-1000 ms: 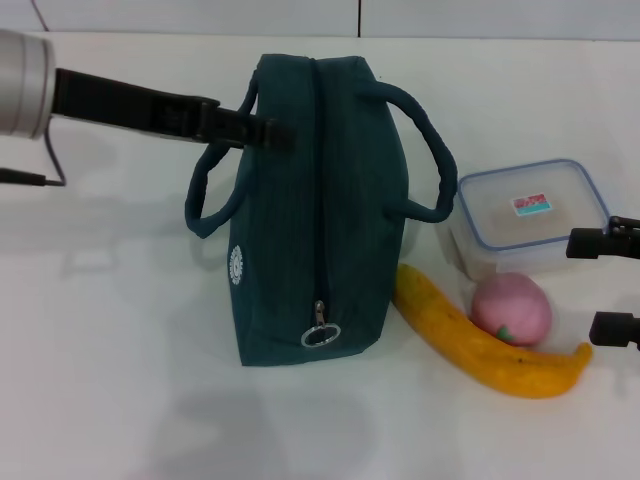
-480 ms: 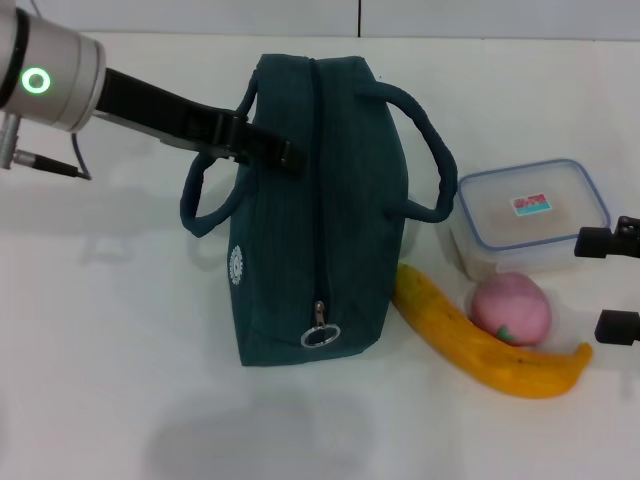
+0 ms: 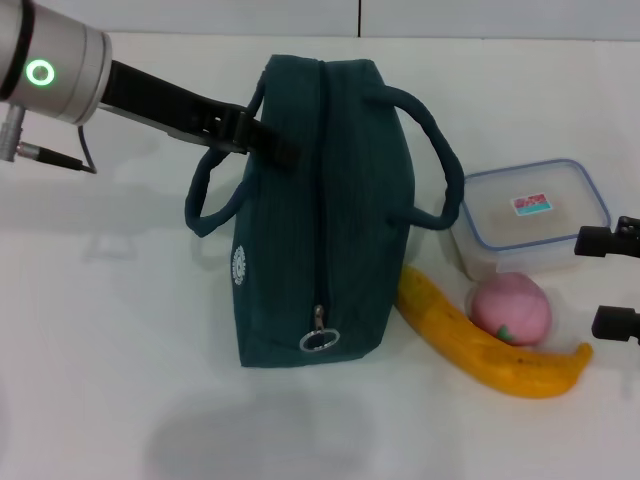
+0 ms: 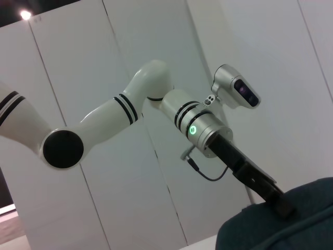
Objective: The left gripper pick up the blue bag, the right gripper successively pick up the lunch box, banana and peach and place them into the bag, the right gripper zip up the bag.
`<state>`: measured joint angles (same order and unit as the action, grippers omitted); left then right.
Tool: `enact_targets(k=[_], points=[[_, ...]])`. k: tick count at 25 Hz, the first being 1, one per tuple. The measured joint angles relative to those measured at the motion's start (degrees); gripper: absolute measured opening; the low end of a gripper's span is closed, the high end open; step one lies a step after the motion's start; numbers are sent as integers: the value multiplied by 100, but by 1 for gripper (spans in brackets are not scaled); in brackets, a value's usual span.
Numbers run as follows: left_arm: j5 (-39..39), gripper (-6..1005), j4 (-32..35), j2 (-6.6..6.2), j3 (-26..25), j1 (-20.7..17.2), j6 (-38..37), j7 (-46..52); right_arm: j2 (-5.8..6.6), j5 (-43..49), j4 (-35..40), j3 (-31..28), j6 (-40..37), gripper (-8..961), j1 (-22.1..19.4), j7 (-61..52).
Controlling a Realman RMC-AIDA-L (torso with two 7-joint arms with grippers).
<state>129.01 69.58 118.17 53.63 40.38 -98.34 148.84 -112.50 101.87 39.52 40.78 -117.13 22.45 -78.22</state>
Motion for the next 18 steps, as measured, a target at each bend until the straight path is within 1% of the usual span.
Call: enact_targets(k=[5,7,10,12,13,15,16,18], points=[[-2,307,-15,48,17,-19,-1,4,0,0,-115,0,78,852,30,0],[-5,215,-16,86,5,-33,1,19,0,0,-232,-2,100,852,30,0],[-7,77,-18,106,3,-45,7,105,-1,-25,-526,-88,204,852,44,1],[-7,60,-19,112,9,-48,9,138,-7,-36,-706,-270,364,851,46,11],[-7,51,-20,114,7,-48,13,144,-18,-49,-829,-425,477,851,46,22],[-8,34,-22,122,1,-48,29,145,-45,-180,-1268,-943,708,851,46,18],[-10,34,-22,124,0,-49,33,145,-58,-310,-1649,-1319,800,851,32,1],[-15,34,-23,129,-2,-63,41,146,-69,-511,-2171,-1799,926,851,-14,-21]])
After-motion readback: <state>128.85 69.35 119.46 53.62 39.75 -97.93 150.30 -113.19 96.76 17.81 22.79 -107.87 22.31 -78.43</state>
